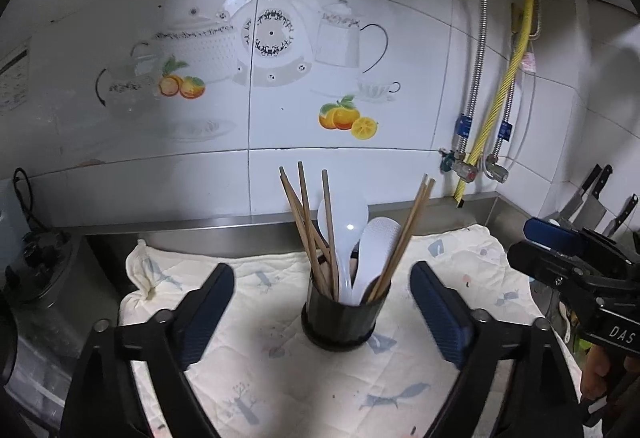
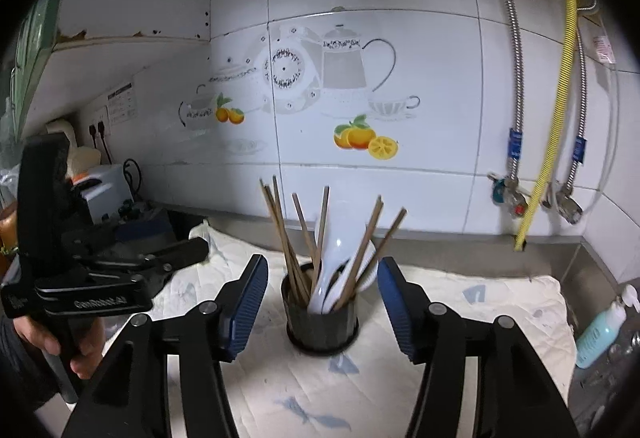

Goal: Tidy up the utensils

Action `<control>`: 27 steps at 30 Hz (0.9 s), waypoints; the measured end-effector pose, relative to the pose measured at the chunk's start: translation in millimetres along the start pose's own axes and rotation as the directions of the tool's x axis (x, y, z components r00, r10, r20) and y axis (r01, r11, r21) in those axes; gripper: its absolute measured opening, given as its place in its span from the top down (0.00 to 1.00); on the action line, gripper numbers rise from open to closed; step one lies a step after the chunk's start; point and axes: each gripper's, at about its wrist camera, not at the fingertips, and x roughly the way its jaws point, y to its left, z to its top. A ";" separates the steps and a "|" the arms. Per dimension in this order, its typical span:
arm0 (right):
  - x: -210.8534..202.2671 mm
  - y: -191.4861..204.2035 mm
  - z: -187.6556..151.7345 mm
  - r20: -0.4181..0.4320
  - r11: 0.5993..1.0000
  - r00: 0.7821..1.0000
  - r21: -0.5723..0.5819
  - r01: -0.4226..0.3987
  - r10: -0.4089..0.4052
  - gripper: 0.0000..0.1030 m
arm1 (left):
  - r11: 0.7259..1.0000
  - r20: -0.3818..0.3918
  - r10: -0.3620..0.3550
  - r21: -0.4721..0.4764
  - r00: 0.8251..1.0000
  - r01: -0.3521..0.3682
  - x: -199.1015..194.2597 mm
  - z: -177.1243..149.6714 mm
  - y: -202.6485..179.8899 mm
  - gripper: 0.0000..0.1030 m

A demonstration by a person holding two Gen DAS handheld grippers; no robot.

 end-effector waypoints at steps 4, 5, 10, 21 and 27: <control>-12.7 -0.5 -13.9 -0.026 1.000 1.000 0.017 0.008 -0.007 0.36 | 0.999 0.006 0.029 0.020 1.000 -0.029 -20.8 -13.4 -8.1 0.00; -15.8 -1.2 -17.9 -0.035 1.000 0.999 0.022 0.007 -0.006 0.36 | 0.999 0.005 0.033 0.020 0.999 -0.033 -24.4 -16.4 -9.7 0.00; -31.2 -3.6 -33.8 -0.067 0.998 0.998 0.052 0.026 -0.022 0.36 | 0.999 -0.010 0.033 0.020 0.999 -0.033 -45.1 -34.8 -21.3 0.00; -61.5 -3.1 -65.0 -0.102 0.996 0.993 0.068 0.059 -0.052 0.35 | 0.997 -0.033 0.076 0.012 0.997 -0.076 -72.9 -68.6 -36.9 0.00; -69.5 -5.6 -74.8 -0.114 0.995 0.992 0.069 0.071 -0.063 0.35 | 0.992 -0.036 0.126 0.017 0.991 -0.125 -83.0 -82.2 -42.1 0.00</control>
